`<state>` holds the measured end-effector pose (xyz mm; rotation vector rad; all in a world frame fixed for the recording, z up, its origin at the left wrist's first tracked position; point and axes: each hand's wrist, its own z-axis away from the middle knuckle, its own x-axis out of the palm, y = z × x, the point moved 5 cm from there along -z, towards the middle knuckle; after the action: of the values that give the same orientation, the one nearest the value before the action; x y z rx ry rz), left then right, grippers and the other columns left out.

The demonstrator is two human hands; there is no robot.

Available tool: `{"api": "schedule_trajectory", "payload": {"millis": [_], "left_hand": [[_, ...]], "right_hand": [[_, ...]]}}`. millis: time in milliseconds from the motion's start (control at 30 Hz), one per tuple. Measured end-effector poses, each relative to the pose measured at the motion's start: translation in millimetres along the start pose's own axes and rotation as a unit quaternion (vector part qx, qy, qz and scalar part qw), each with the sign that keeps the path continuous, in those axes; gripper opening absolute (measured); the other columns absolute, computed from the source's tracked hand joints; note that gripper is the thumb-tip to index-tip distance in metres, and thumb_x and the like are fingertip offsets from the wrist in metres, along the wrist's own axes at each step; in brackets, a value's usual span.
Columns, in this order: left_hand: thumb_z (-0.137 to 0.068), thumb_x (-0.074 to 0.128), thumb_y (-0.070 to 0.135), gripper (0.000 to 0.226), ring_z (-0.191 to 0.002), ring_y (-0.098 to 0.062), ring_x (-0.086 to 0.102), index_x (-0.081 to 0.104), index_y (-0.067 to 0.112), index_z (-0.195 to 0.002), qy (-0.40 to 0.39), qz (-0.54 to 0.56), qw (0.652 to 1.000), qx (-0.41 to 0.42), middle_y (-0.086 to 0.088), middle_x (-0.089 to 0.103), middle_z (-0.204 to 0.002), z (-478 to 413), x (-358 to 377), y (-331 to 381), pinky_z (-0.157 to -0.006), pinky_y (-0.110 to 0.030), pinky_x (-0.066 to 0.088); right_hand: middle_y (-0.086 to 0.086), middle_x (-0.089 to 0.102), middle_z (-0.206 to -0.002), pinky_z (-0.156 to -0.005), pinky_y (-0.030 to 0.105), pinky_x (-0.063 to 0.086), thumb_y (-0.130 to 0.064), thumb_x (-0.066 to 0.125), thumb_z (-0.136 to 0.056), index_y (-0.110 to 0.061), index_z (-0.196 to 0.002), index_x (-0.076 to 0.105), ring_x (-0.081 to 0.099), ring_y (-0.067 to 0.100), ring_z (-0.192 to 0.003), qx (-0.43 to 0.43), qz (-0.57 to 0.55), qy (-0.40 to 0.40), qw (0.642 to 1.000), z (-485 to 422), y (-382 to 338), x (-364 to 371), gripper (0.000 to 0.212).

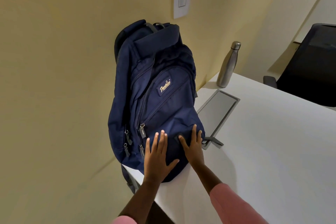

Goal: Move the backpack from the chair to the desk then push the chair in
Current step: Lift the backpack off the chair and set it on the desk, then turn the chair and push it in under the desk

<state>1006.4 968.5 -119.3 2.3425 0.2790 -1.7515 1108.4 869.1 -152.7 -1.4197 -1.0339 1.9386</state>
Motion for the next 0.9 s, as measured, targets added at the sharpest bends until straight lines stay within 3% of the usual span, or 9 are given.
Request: {"api": "schedule_trajectory", "payload": {"millis": [67,133,300,400,467,533,667,767,900], "left_hand": [[-0.070,0.057,0.064,0.079,-0.118,-0.027,0.058,0.057,0.007,-0.125,0.001,-0.004,1.000,0.013,-0.010,0.060,-0.130,10.9,0.8,-0.4,-0.110,-0.045,0.033],[-0.077,0.046,0.056,0.069,-0.118,-0.028,0.058,0.058,0.007,-0.123,-0.006,-0.003,1.000,0.026,-0.011,0.060,-0.130,22.3,0.3,-1.6,-0.114,-0.039,0.007],[-0.056,0.079,0.052,0.077,-0.113,-0.028,0.061,0.063,0.009,-0.117,-0.041,0.005,0.998,0.046,-0.012,0.064,-0.124,60.8,-6.8,-10.8,-0.110,-0.040,-0.001],[-0.055,0.080,0.052,0.076,-0.111,-0.027,0.063,0.064,0.009,-0.115,-0.041,-0.007,0.997,0.066,-0.012,0.066,-0.121,90.7,-9.8,-23.6,-0.112,-0.043,0.010],[-0.054,0.078,0.055,0.074,-0.109,-0.026,0.064,0.067,0.011,-0.113,-0.069,-0.017,0.995,0.073,-0.010,0.068,-0.119,110.7,-11.7,-32.8,-0.104,-0.046,0.038],[-0.056,0.078,0.054,0.072,-0.109,-0.027,0.065,0.067,0.009,-0.111,-0.101,-0.016,0.992,0.080,-0.011,0.068,-0.118,132.4,-13.5,-41.2,-0.088,-0.049,0.052],[-0.070,0.071,0.052,0.075,-0.124,-0.028,0.053,0.054,0.006,-0.127,-0.106,0.017,0.991,0.074,-0.015,0.053,-0.136,173.5,-25.2,-49.1,-0.102,-0.052,0.041],[-0.049,0.085,0.049,0.074,-0.101,-0.027,0.068,0.069,0.006,-0.106,-0.128,0.027,0.987,0.098,-0.015,0.071,-0.110,206.5,-31.9,-43.4,-0.081,-0.051,0.054],[-0.060,0.077,0.048,0.062,-0.098,-0.028,0.069,0.070,0.005,-0.104,-0.083,0.042,0.986,0.136,-0.017,0.072,-0.107,246.0,-36.8,-31.4,-0.079,-0.051,0.055]], "right_hand": [[0.011,-0.002,-0.158,-0.110,0.056,0.031,-0.040,0.043,-0.092,-0.026,-0.145,-0.005,0.008,0.035,-0.144,-0.010,-0.004,0.012,1.000,11.0,-0.8,0.0,0.072],[0.011,0.002,-0.158,-0.112,0.053,0.029,-0.035,0.039,-0.095,-0.021,-0.146,-0.001,0.009,0.032,-0.144,-0.024,0.023,0.023,0.999,25.5,1.2,1.4,0.066],[0.010,0.005,-0.158,-0.117,0.050,0.014,-0.037,0.032,-0.097,-0.017,-0.146,0.005,0.005,0.026,-0.146,-0.006,0.163,0.030,0.986,81.5,18.2,18.7,0.060],[0.017,0.017,-0.155,-0.114,0.052,0.022,-0.045,0.011,-0.096,-0.010,-0.145,0.015,0.016,0.032,-0.143,-0.024,0.263,0.071,0.962,126.9,15.5,31.5,0.060],[0.017,0.011,-0.156,-0.115,0.051,0.017,-0.047,-0.004,-0.091,-0.010,-0.145,0.011,0.011,0.032,-0.144,-0.019,0.309,0.066,0.949,151.2,18.0,43.0,0.067],[0.009,-0.004,-0.158,-0.118,0.046,0.002,-0.043,0.010,-0.097,-0.018,-0.146,-0.001,-0.004,0.024,-0.146,0.029,0.305,0.028,0.951,170.1,29.0,53.8,0.057],[0.004,-0.010,-0.158,-0.117,0.042,-0.005,-0.042,0.017,-0.097,-0.022,-0.146,-0.004,-0.010,0.022,-0.145,0.045,0.303,0.013,0.952,220.0,36.0,61.7,0.057],[0.006,-0.004,-0.158,-0.118,0.042,-0.002,-0.044,0.018,-0.097,-0.020,-0.146,-0.001,-0.007,0.023,-0.145,0.036,0.320,0.018,0.946,258.8,43.0,62.7,0.058],[0.007,-0.001,-0.159,-0.118,0.043,0.004,-0.043,0.019,-0.097,-0.018,-0.146,0.000,-0.005,0.024,-0.146,0.035,0.345,0.021,0.938,303.2,52.0,55.5,0.058]]}}
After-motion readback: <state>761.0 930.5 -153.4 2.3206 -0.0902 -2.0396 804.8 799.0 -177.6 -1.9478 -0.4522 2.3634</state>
